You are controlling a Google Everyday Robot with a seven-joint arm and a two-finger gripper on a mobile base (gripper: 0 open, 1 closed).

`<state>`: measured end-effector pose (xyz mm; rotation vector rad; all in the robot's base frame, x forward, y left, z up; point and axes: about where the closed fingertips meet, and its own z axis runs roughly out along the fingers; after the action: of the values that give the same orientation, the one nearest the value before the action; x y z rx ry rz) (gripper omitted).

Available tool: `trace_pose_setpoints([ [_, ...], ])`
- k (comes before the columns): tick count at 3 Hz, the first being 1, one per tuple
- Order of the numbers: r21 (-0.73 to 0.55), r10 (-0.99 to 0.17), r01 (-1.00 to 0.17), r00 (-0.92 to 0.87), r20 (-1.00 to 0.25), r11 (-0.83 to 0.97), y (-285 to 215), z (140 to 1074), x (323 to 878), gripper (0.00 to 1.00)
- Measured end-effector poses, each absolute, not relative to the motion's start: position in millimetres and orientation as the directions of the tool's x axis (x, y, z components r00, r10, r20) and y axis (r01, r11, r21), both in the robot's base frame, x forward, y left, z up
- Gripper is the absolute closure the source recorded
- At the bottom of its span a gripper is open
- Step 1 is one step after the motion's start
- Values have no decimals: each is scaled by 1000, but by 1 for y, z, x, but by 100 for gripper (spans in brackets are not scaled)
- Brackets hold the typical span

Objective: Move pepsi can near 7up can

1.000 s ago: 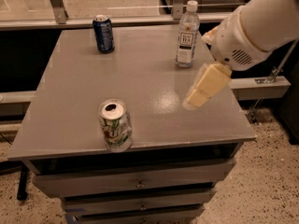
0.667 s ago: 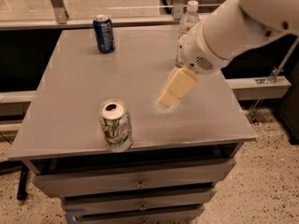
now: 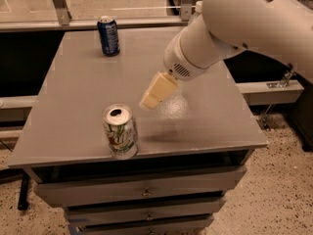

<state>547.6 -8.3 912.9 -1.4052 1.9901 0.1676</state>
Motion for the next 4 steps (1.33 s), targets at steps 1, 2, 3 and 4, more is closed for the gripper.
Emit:
trace_pose_setpoints([
  [1, -275, -787, -874, -175, -592, 402, -8, 913, 547, 0],
  [2, -280, -766, -856, -187, -615, 434, -10, 917, 548, 0],
  [3, -261, -695, -816, -221, -685, 516, -11, 911, 568, 0],
  [4, -257, -603, -763, -209, -770, 593, -10, 914, 607, 0],
])
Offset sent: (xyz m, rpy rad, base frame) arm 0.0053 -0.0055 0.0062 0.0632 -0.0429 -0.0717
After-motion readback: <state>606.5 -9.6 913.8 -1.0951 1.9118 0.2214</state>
